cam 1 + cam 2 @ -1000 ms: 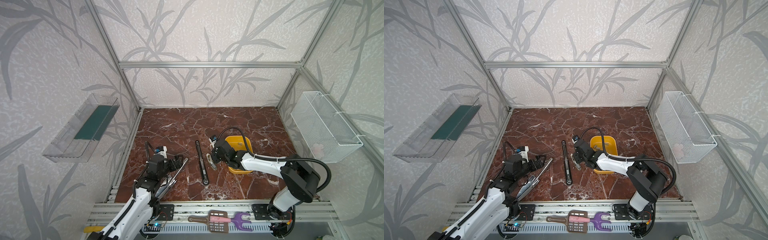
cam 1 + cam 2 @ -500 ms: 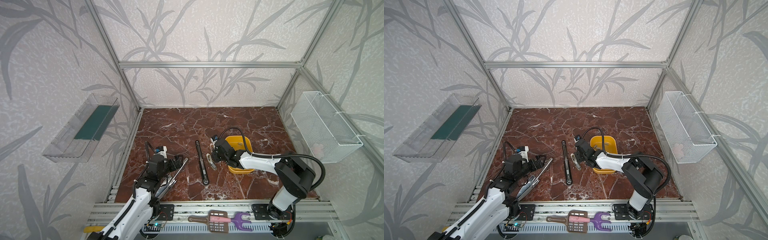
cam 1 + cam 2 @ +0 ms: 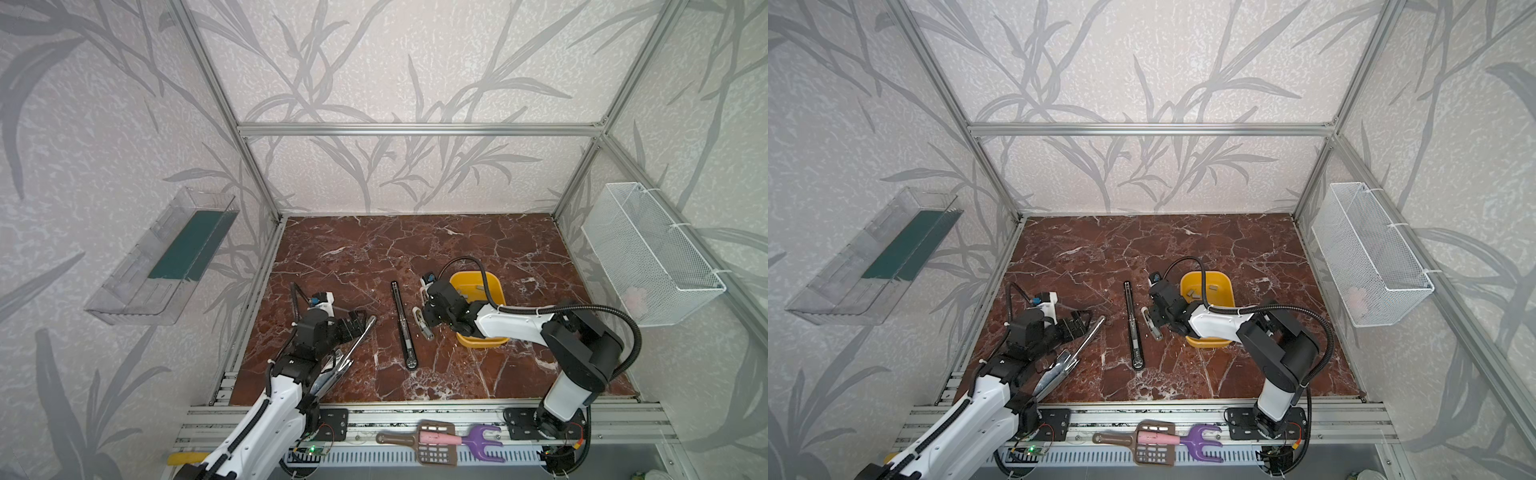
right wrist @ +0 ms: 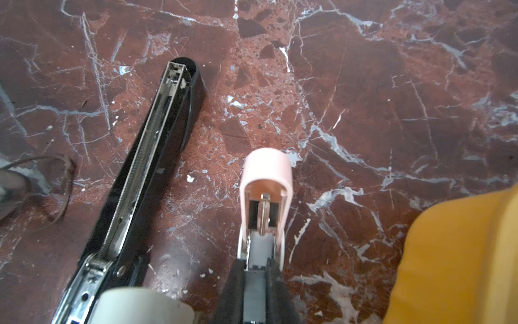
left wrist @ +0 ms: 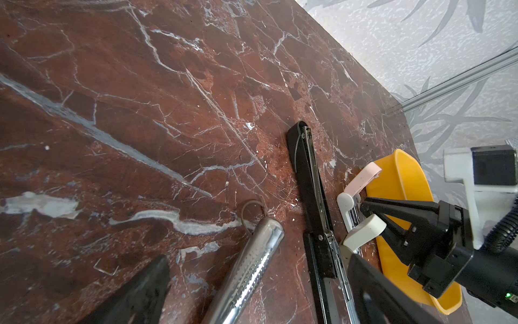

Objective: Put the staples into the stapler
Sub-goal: 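Lower the held strip into the pink stapler's channel with the right gripper, then press the grey strip down into the pink stapler's channel with the right gripper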

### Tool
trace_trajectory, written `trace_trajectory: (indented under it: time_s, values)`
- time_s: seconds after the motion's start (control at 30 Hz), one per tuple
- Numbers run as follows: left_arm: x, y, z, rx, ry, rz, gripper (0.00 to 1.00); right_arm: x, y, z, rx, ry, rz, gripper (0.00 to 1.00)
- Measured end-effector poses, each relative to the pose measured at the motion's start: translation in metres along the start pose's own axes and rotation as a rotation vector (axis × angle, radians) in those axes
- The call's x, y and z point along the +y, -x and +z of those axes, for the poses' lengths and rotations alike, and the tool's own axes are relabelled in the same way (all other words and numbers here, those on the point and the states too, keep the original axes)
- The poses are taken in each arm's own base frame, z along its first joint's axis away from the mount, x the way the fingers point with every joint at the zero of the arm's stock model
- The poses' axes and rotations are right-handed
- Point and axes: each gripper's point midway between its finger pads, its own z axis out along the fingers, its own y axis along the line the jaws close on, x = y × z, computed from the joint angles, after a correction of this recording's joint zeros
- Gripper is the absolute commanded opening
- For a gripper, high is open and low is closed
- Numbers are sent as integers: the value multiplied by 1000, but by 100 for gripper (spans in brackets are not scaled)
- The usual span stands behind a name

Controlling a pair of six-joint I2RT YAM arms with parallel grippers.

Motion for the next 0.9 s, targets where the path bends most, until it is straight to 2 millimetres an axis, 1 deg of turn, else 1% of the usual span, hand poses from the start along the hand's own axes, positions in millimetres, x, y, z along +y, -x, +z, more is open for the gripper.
trace_trajectory:
  time_s: [0.9]
  values:
    - [-1,1,0,-2,-2,0,99,-2,-3,4,5,-14,0,2]
